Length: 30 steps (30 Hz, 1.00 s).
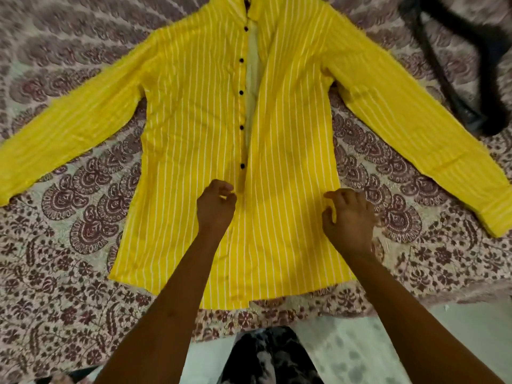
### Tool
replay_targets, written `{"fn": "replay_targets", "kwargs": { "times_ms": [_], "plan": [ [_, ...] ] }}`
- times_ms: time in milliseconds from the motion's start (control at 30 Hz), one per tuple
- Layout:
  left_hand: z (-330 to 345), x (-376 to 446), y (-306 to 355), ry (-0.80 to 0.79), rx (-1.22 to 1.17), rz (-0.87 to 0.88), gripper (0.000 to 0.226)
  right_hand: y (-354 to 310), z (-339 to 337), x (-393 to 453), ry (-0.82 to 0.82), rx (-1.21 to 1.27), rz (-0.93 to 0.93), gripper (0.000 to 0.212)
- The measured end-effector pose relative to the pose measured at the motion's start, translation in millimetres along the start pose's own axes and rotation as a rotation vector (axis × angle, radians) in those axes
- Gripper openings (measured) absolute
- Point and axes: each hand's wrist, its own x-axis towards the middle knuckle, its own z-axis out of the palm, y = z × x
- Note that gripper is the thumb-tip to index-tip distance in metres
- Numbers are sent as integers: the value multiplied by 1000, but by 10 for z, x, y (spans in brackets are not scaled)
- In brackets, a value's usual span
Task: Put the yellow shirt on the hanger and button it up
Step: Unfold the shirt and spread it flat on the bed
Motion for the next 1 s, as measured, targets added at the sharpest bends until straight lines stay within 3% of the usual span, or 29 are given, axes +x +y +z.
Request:
{"fn": "replay_targets", "kwargs": {
  "times_ms": [167,300,533,700,767,900,1000],
  "plan": [
    [82,754,370,-54,-126,44,14,-271,127,794,-6,78,-82,31],
    [209,1276,604,-99,-333,-38,28,-333,208,1356,7,76,-127,30],
    [437,2190,1040,-114,-540,-103,21,-243,381,2202,75,52,-112,36],
    [519,2628,1458,-251,-731,-264,23,-198,476,2746,56,-9,-106,48],
    [549,2806,1570,-266,-702,-313,25,-180,528,2967,39,-7,-90,53],
    [704,3159,1807,-274,-766,-410,12,-71,656,3427,10,81,29,61],
    [841,3436,1965,-332,-748,-457,35,-20,785,3729,-47,45,82,66]
  ]
}}
